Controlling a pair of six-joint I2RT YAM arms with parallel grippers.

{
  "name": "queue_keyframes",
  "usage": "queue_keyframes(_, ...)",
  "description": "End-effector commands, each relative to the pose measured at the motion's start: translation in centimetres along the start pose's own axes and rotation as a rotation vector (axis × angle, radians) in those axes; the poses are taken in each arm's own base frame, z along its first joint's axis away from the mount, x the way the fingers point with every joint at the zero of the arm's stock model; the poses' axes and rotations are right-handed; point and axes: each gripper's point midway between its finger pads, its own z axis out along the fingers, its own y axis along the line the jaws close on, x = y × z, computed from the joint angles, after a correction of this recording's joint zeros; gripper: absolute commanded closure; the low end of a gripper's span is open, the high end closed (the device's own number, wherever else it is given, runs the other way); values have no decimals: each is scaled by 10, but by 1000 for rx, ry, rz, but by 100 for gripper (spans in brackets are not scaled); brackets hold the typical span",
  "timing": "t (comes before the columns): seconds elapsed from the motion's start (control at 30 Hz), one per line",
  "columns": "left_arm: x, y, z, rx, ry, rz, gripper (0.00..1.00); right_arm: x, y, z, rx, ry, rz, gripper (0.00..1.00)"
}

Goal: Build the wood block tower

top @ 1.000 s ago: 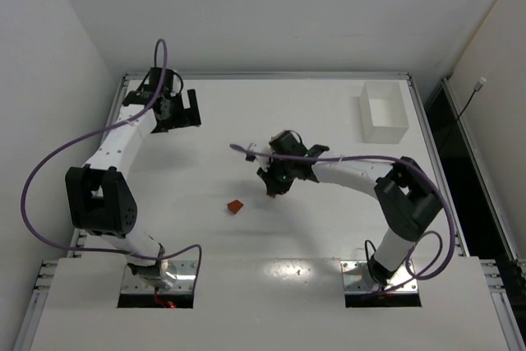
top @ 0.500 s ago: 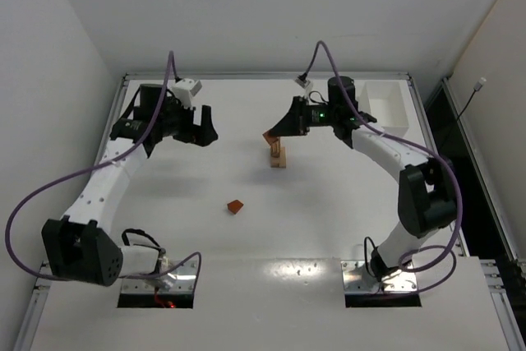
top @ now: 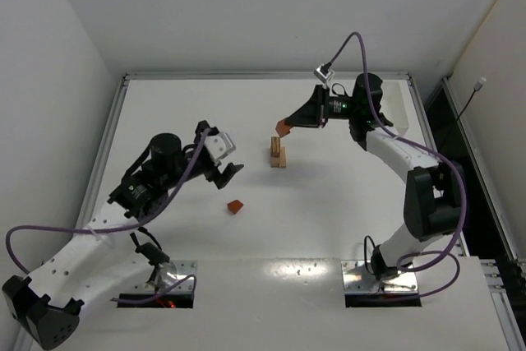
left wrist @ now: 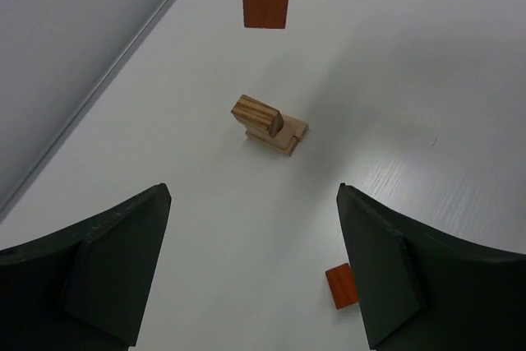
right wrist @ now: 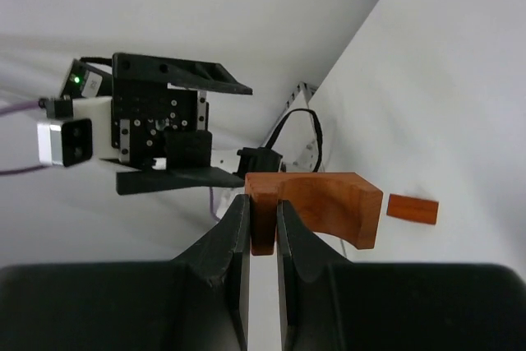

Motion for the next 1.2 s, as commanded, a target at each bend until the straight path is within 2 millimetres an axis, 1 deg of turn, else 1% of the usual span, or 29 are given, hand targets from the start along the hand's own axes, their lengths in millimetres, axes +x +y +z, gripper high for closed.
queue_keyframes(0.0,-27,7,1,-67,-134,184,20,5,29,-8,-44,10,-43,100)
queue_keyframes(0.03,-27,8,3,-94,-156,211,20,5,29,-9,-45,10,-44,100)
queue_keyframes(0.07,-29,2,6,-86,-175,235,20,5,33,-9,-45,9,-45,100)
queue_keyframes(0.13,-31,-4,8,-80,-209,307,20,1,48,-6,-68,21,-90,100)
queue_keyframes(0.17,-35,-11,10,-73,-242,323,25,-3,53,-6,-73,18,-108,100)
queue_keyframes(0.2,-40,-15,13,-64,-259,327,28,0,55,-3,-79,26,-108,100)
queue_keyframes(0.23,-38,-17,16,-64,-259,326,30,-3,62,-4,-85,23,-130,100)
queue_keyframes(0.27,-43,-17,18,-76,-277,328,30,0,64,0,-92,33,-129,100)
queue_keyframes(0.3,-43,-23,24,-60,-279,315,30,0,63,0,-89,34,-121,100)
queue_keyframes(0.33,-45,-26,27,-54,-289,316,30,1,71,1,-100,39,-139,100)
queue_keyframes(0.37,-47,-27,30,-56,-294,316,30,1,70,1,-96,41,-125,100)
queue_keyframes(0.4,-57,-32,31,-51,-336,312,30,5,77,4,-107,51,-136,100)
queue_keyframes(0.43,-57,-33,36,-56,-337,301,30,9,76,6,-111,60,-136,100)
queue_keyframes(0.47,-62,-30,37,-69,-349,287,30,10,76,6,-111,60,-136,100)
queue_keyframes(0.53,-78,-33,39,-77,-387,273,30,13,81,9,-121,69,-145,100)
queue_keyframes(0.57,-82,-28,39,-101,-391,269,30,17,80,11,-124,79,-136,100)
queue_keyframes(0.6,-84,-31,42,-101,-397,267,30,19,82,13,-133,85,-146,100)
queue_keyframes(0.63,-87,-35,42,-93,-411,268,30,19,82,13,-133,85,-146,100)
queue_keyframes(0.67,-86,-33,44,-104,-406,265,30,19,82,13,-133,85,-146,100)
queue_keyframes(0.73,-98,-35,43,-109,-434,262,30,23,81,15,-136,94,-137,100)
queue_keyframes(0.77,-97,-33,43,-120,-430,259,30,23,81,15,-136,94,-137,100)
queue_keyframes(0.8,-104,-32,41,-134,-447,254,30,26,83,17,-141,101,-137,100)
queue_keyframes(0.93,-110,-34,44,-142,-450,248,32,30,78,20,-141,112,-119,100)
queue_keyframes(0.97,-111,-38,44,-132,-454,257,32,30,79,20,-143,111,-128,100)
queue_keyframes(1.0,-113,-36,43,-147,-458,253,34,32,81,23,-149,119,-127,100)
queue_keyframes(1.03,-114,-34,45,-155,-455,251,35,33,77,24,-147,121,-119,100)
queue_keyframes(1.1,-117,-36,44,-153,-466,262,39,33,77,24,-147,121,-119,100)
queue_keyframes(1.13,-114,-37,47,-149,-456,263,41,31,80,24,-150,120,-127,100)
queue_keyframes(1.17,-114,-37,47,-149,-456,263,41,31,76,25,-147,121,-119,100)
